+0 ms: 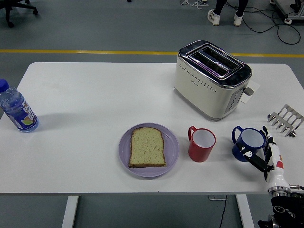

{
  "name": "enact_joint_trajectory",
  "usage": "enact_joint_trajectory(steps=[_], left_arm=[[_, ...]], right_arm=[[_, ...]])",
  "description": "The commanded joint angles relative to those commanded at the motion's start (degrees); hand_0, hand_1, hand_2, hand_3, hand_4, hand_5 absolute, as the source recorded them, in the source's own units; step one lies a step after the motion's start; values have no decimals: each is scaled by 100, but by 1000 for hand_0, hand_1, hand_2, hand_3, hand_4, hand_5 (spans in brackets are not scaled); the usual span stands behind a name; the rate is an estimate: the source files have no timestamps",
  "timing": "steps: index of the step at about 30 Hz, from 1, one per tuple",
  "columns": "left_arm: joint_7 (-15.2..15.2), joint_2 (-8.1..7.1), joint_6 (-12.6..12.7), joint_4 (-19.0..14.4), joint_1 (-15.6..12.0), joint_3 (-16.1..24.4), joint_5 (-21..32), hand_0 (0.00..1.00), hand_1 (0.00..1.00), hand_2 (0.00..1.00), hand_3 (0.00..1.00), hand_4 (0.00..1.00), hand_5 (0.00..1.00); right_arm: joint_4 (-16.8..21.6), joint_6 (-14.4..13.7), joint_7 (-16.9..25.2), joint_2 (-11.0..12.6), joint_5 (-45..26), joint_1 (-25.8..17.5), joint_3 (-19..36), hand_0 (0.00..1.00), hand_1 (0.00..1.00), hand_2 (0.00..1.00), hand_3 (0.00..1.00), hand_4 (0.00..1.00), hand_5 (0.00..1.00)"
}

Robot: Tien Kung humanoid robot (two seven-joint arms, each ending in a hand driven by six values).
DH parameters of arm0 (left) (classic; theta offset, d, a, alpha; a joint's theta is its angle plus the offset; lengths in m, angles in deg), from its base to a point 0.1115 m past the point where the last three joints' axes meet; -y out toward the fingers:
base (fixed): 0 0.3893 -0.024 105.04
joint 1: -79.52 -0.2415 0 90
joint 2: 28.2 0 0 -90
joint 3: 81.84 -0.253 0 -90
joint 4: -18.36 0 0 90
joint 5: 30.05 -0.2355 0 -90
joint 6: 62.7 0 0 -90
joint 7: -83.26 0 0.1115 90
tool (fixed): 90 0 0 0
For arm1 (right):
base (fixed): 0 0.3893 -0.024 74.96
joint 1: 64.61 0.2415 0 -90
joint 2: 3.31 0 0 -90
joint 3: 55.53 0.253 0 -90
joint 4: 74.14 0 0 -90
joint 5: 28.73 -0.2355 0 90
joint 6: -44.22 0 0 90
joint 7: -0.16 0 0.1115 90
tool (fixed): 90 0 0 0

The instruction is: Pick up the cup,pour liquid into bread,place the cup on the desk

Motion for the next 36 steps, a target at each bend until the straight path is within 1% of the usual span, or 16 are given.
enact_joint_trajectory(steps=[6, 11, 14, 20, 31, 32, 36], left_arm=[[3, -3, 0, 1, 12, 35, 7, 635, 646, 657, 554, 325, 836], [0, -1, 0, -1, 19, 43, 0, 635, 646, 657, 554, 325, 835], [1, -2, 0, -1, 18, 36, 5, 635, 646, 657, 555, 325, 835], [0, 7, 1, -3, 12, 34, 11, 635, 646, 657, 554, 325, 834], [1, 9, -1, -2, 13, 32, 20, 635, 646, 657, 554, 325, 834], [1, 9, -1, -1, 13, 32, 21, 635, 646, 657, 556, 324, 835], [0, 10, -1, -1, 12, 23, 17, 635, 646, 657, 556, 324, 835]], right_arm=[[-104, -23, 28, -9, -29, 82, -72, 979, 864, 961, 998, 985, 216], [-288, -66, 79, -49, -97, 219, -161, 978, 864, 960, 998, 986, 215], [-461, -146, 262, -73, -230, 336, -283, 974, 853, 957, 998, 990, 223], [-782, -256, 442, -151, -395, 519, -472, 966, 846, 949, 998, 985, 216], [-993, -371, 618, -206, -584, 610, -547, 964, 843, 944, 998, 983, 218], [-1000, -376, 629, -207, -596, 612, -549, 952, 820, 930, 993, 983, 217], [-1064, -405, 692, -215, -690, 638, -578, 952, 820, 930, 993, 983, 217]])
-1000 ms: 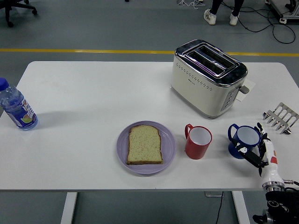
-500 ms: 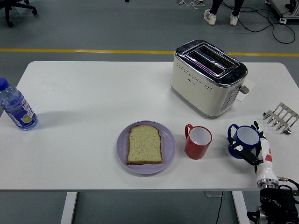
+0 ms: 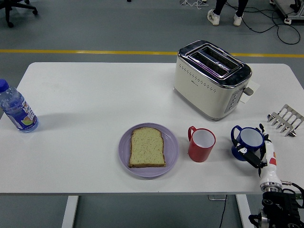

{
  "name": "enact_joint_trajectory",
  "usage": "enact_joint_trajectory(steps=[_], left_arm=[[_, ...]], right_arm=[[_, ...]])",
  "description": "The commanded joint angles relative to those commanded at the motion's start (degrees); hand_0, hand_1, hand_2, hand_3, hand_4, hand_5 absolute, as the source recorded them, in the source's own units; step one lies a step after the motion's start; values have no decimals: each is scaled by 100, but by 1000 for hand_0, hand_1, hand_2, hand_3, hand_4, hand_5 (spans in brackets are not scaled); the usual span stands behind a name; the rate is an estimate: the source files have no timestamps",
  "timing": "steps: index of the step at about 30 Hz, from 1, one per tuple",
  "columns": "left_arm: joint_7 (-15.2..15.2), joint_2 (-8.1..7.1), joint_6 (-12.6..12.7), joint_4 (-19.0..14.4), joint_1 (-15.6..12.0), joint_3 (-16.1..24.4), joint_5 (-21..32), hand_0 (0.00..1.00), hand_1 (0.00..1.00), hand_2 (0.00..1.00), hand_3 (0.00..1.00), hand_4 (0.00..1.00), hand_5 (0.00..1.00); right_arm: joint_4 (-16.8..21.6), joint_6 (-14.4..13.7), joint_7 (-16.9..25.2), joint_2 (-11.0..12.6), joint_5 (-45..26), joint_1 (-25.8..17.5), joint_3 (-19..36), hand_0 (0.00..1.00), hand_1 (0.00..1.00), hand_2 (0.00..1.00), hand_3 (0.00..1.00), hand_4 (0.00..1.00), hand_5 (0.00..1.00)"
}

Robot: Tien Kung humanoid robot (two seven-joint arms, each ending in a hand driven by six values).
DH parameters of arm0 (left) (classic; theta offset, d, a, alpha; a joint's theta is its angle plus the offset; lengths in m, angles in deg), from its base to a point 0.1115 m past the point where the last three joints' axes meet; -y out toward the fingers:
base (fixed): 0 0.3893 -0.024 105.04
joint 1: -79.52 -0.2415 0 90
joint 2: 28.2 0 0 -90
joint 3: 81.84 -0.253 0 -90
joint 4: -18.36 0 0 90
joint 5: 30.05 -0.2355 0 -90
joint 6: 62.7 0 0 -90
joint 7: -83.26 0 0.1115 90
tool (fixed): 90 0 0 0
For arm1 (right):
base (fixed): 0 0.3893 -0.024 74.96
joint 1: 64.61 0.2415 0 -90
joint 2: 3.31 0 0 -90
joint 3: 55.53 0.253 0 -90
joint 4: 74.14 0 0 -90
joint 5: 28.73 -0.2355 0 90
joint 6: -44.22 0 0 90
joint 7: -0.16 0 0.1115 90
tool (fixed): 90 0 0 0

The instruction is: Pick up the cup,pour liquid into bread,place the cup on the desk

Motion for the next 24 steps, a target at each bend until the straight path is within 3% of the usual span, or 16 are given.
enact_joint_trajectory(steps=[8, 24], left_arm=[[1, 0, -3, 1, 3, 1, 4, 635, 646, 657, 553, 324, 835], [0, 0, -6, -1, -7, 6, -8, 635, 647, 657, 553, 323, 835]], right_arm=[[-320, -2, 154, -89, -261, 111, -61, 934, 794, 921, 971, 975, 209], [-416, 4, 324, -101, -553, 140, -233, 901, 757, 897, 939, 941, 187]])
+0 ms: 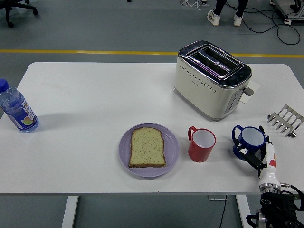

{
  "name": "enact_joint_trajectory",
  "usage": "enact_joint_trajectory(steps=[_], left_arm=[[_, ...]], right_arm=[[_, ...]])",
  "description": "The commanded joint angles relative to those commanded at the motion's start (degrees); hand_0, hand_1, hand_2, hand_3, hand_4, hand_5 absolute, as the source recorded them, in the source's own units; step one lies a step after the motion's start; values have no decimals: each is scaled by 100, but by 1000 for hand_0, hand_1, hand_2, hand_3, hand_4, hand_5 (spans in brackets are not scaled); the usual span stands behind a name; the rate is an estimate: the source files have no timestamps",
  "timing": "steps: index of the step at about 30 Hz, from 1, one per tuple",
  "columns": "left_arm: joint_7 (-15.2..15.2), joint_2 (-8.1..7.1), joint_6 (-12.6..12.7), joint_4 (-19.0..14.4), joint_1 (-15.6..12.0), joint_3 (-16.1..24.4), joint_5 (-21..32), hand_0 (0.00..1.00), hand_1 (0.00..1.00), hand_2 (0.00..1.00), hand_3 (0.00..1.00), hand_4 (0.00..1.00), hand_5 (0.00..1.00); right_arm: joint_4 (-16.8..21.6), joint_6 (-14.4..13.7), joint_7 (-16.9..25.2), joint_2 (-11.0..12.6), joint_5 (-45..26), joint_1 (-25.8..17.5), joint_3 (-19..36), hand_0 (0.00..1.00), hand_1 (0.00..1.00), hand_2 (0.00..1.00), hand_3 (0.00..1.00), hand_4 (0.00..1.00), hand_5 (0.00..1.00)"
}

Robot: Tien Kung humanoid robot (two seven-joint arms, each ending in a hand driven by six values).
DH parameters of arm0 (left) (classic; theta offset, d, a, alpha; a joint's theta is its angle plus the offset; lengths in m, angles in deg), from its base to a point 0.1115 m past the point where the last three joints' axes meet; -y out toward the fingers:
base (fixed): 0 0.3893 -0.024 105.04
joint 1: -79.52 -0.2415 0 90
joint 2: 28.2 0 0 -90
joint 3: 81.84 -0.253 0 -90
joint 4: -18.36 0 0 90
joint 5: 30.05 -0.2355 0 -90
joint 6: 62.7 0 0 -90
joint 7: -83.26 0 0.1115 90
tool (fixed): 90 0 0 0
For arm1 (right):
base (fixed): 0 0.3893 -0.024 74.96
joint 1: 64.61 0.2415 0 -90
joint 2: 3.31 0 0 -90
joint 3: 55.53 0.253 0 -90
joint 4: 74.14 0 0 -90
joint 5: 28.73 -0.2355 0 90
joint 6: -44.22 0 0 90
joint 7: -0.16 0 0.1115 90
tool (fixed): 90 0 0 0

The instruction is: Pick up the cup,pour liquid into bread,place the cup on the desk

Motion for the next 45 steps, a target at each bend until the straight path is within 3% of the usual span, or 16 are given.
enact_joint_trajectory(steps=[1, 2, 7, 8, 20, 21, 26, 44, 45], left_arm=[[0, 0, 0, 1, 1, -1, -1, 635, 647, 657, 553, 323, 835], [0, 0, 0, 1, 1, -1, -2, 635, 646, 657, 553, 323, 835], [0, 0, -1, -1, -1, 13, 1, 635, 646, 657, 553, 323, 835], [0, 0, -1, -4, -5, 16, -2, 635, 646, 657, 554, 324, 835], [0, 0, -3, -1, -52, -24, 15, 635, 646, 657, 553, 323, 835], [1, 0, -3, 0, -55, -34, 19, 635, 646, 657, 553, 323, 835], [1, 0, -5, -2, -58, -51, 22, 635, 646, 657, 553, 324, 835], [3, 0, -4, -1, -23, 44, -1, 635, 646, 657, 554, 324, 835], [4, 0, -4, -1, -20, 44, -2, 635, 646, 657, 555, 324, 835]], right_arm=[[-15, -7, 26, -1, -45, 3, -15, 901, 757, 897, 939, 941, 187], [-18, -9, 32, -2, -56, 4, -19, 821, 717, 853, 909, 896, 127], [-81, -13, 149, -7, -257, -2, -33, 821, 717, 853, 909, 896, 127], [-87, -12, 149, -6, -287, -4, -32, 647, 621, 806, 868, 806, 32], [-78, -76, 149, -4, -548, -51, -40, 593, 581, 765, 828, 784, 8], [-67, -85, 149, -3, -569, -59, -34, 511, 523, 671, 761, 750, 11], [-5, -95, 149, 3, -571, -84, -10, 513, 518, 650, 742, 724, 2], [1142, -198, 149, 159, -80, -136, 285, 485, 476, 592, 695, 716, 4], [1185, -200, 149, 173, -38, -133, 300, 434, 437, 562, 659, 709, 6]])
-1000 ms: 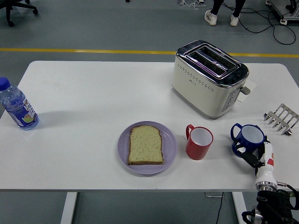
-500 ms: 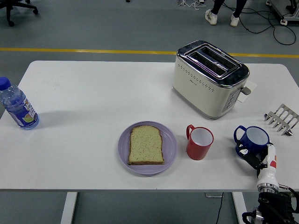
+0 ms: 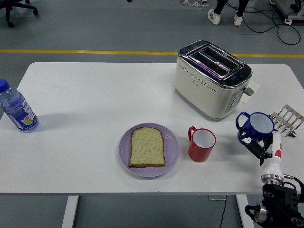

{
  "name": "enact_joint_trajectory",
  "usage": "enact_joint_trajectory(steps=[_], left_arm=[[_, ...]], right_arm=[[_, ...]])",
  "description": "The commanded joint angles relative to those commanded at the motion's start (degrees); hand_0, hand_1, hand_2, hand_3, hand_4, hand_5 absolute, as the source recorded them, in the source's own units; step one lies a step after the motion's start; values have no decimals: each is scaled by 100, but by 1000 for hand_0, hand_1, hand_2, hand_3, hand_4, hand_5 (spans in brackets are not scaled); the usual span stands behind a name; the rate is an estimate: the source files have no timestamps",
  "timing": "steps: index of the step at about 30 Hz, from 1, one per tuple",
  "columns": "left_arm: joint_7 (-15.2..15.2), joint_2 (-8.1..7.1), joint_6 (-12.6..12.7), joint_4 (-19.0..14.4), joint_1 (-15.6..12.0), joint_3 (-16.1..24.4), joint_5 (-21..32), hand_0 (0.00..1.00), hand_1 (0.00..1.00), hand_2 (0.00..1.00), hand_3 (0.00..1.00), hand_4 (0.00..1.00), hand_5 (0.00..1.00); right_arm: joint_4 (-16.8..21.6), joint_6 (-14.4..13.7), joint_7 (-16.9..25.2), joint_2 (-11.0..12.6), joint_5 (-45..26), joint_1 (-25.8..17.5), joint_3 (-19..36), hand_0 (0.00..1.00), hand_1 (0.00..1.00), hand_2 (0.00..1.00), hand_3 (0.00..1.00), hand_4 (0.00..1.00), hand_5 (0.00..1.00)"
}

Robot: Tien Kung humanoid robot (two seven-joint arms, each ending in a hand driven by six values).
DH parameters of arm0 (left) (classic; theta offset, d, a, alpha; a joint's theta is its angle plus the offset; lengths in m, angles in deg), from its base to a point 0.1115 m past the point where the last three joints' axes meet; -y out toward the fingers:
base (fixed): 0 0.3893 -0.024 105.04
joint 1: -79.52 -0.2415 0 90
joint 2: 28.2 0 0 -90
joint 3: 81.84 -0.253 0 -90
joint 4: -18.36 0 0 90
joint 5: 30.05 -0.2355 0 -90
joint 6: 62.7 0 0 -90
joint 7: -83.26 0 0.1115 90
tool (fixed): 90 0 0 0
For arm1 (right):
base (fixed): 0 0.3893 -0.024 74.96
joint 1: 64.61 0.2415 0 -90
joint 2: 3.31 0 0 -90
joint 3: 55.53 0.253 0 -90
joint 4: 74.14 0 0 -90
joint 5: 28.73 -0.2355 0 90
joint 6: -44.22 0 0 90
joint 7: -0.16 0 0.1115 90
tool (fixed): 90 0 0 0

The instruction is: Pick up the cup,pour liquid into bread,place the cup on the desk

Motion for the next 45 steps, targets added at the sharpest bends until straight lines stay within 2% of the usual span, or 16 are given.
enact_joint_trajectory(steps=[5, 6, 10, 11, 12, 17, 18, 22, 23, 24, 29, 30, 33, 41, 42, 45], left_arm=[[-1, 0, 1, 0, 15, 25, -20, 635, 646, 657, 555, 324, 835], [-1, 0, 0, -1, 17, 29, -24, 635, 646, 657, 554, 324, 834], [0, 0, 1, 1, 19, 41, -27, 635, 646, 657, 554, 324, 834], [0, 0, 2, 2, 19, 41, -31, 635, 646, 657, 554, 324, 834], [0, 0, 2, 2, 20, 41, -34, 635, 646, 658, 555, 324, 834], [0, -2, 2, 3, 17, 41, -45, 635, 646, 658, 555, 324, 834], [0, -4, 2, 3, 18, 42, -46, 635, 646, 658, 555, 324, 834], [2, -12, 0, 3, 25, 33, -45, 635, 646, 658, 555, 324, 834], [2, -15, 0, 3, 25, 42, -47, 635, 646, 658, 555, 324, 834], [2, -16, 0, 3, 25, 45, -47, 635, 646, 657, 556, 324, 833], [4, -21, -1, 4, 29, 48, -45, 635, 646, 657, 556, 324, 833], [5, -21, -1, 4, 29, 54, -38, 635, 646, 657, 557, 325, 834], [6, -18, -1, 4, 23, 63, -20, 635, 646, 657, 557, 325, 834], [2, -7, 0, 1, 21, 37, -19, 635, 646, 657, 557, 325, 833], [4, -5, -1, 2, 18, 43, -6, 635, 646, 657, 556, 324, 834], [5, -6, -1, 1, 10, 54, 4, 635, 646, 657, 556, 324, 834]], right_arm=[[376, -145, 0, 124, 324, -24, 74, 434, 437, 562, 659, 709, 6], [477, -190, 0, 154, 389, -33, 87, 418, 419, 549, 613, 696, 2], [849, -317, -223, 284, 686, -44, 142, 418, 419, 549, 613, 696, 2], [961, -361, -340, 326, 759, -44, 147, 418, 419, 549, 613, 696, 2], [1056, -388, -445, 352, 803, -44, 150, 426, 387, 532, 556, 651, 2], [1688, -710, -1300, 563, 1093, 7, 165, 426, 387, 532, 556, 651, 2], [1788, -710, -1467, 607, 1211, 29, 177, 401, 373, 527, 561, 659, 2], [2292, -701, -2397, 790, 1950, 133, 226, 401, 373, 527, 561, 659, 2], [2419, -598, -2610, 844, 2128, 177, 233, 401, 373, 527, 561, 659, 2], [2478, -554, -2758, 861, 2231, 192, 234, 371, 322, 526, 568, 678, 3], [2903, -273, -3851, 1025, 2993, 402, 148, 371, 322, 526, 568, 678, 3], [2984, -222, -4086, 1060, 3201, 484, 80, 334, 299, 528, 570, 675, 2], [3041, -39, -4587, 1105, 3638, 737, -93, 334, 299, 528, 570, 675, 2], [2966, 469, -5480, 1107, 4840, 1531, -540, 340, 296, 530, 572, 659, 2], [2944, 558, -5609, 1108, 5066, 1653, -645, 354, 356, 536, 574, 644, 2], [2918, 670, -5787, 1111, 5402, 1821, -837, 354, 356, 536, 574, 644, 2]])
